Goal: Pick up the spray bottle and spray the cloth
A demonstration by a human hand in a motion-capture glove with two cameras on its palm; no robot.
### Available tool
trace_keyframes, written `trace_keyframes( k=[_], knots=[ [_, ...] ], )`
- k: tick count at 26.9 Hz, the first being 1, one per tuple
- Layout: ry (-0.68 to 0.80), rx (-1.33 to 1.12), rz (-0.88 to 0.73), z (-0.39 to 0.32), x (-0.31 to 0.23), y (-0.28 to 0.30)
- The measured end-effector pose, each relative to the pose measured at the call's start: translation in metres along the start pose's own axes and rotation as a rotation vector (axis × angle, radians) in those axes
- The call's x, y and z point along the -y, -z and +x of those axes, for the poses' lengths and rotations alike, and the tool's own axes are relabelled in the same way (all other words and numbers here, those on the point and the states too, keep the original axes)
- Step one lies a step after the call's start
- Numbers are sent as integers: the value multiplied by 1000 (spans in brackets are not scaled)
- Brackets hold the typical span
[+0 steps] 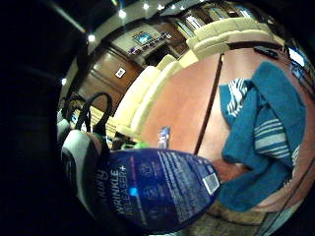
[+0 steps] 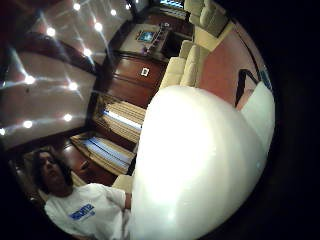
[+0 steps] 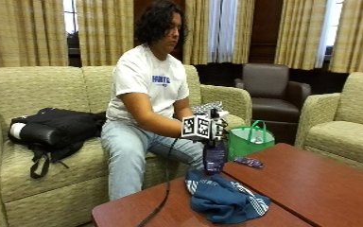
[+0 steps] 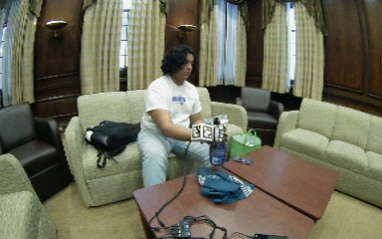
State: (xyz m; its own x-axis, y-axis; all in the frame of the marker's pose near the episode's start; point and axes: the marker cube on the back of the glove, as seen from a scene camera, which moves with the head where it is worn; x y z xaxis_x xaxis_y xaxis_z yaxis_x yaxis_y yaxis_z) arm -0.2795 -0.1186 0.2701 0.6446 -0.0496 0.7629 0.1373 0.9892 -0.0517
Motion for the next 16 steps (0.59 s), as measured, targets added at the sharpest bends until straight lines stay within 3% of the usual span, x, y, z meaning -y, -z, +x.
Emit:
trace_keyframes(
  k=[6, 16],
  knots=[
    [27, -28, 3, 12, 5, -23],
    [6, -51, 38, 32, 56, -28]
  ],
)
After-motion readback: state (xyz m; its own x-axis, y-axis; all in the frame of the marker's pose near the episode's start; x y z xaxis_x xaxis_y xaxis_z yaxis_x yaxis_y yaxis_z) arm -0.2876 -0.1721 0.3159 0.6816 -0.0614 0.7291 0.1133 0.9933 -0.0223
